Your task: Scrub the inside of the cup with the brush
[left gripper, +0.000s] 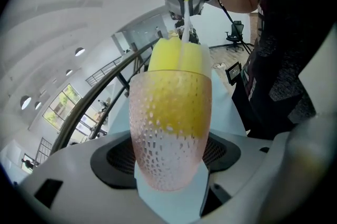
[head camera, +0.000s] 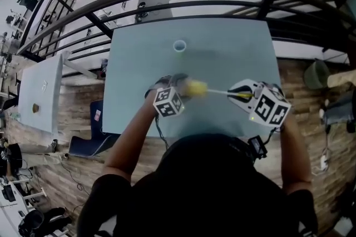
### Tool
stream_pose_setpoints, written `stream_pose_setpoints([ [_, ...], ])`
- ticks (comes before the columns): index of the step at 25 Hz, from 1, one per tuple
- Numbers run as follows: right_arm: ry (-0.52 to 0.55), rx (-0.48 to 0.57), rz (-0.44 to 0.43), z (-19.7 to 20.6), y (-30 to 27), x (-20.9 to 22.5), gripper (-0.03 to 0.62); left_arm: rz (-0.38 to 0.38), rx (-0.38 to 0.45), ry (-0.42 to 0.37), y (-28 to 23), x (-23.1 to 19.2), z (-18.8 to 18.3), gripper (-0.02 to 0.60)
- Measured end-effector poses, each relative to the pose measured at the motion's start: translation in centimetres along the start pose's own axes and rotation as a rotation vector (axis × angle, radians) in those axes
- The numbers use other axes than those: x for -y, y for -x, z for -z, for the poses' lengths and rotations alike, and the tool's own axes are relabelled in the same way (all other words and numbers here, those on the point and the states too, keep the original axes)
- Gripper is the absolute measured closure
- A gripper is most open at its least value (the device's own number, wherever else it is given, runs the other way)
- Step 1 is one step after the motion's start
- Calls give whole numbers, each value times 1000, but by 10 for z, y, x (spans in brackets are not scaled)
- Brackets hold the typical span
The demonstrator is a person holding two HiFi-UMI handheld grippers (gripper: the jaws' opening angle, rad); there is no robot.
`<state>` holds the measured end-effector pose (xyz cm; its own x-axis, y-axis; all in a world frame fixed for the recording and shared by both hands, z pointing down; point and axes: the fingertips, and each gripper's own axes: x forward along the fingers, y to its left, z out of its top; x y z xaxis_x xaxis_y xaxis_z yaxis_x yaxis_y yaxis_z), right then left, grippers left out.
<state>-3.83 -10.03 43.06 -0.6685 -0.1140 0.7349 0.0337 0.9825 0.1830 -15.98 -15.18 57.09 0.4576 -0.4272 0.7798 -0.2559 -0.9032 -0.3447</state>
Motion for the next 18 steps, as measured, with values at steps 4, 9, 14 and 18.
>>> stream_pose_setpoints([
  [4,25,-5,-23,17,7,4,549,-3,-10,-26,-12,7,-42,230],
  [9,63,5,-44,33,12,11,549,-23,-39,-17,-22,12,-73,230],
  [14,40,62,-92,56,32,9,549,-30,-87,8,-35,29,-86,230],
  [18,60,80,-129,72,55,12,549,-22,-130,23,-43,38,-99,230],
])
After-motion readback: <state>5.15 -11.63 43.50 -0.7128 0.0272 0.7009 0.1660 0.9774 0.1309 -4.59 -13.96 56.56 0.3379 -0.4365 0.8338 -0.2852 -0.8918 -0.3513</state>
